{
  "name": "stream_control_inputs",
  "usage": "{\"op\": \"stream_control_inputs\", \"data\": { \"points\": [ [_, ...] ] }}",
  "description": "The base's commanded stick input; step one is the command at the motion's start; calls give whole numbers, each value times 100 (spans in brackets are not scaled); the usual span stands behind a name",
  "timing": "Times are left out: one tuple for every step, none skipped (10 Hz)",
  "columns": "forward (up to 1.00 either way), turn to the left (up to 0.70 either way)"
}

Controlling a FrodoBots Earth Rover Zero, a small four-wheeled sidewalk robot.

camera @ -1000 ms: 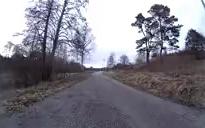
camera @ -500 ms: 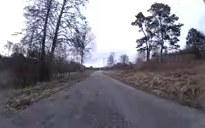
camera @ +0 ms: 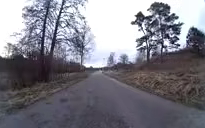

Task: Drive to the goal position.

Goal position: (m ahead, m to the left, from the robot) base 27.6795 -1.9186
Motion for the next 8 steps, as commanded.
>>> {"op": "stream_control_inputs", "data": {
  "points": [
    [50, 0],
    [50, 0],
    [50, 0],
    [50, 0],
    [50, 0],
    [50, 0],
    [50, 0],
    [50, 0]
  ]
}}
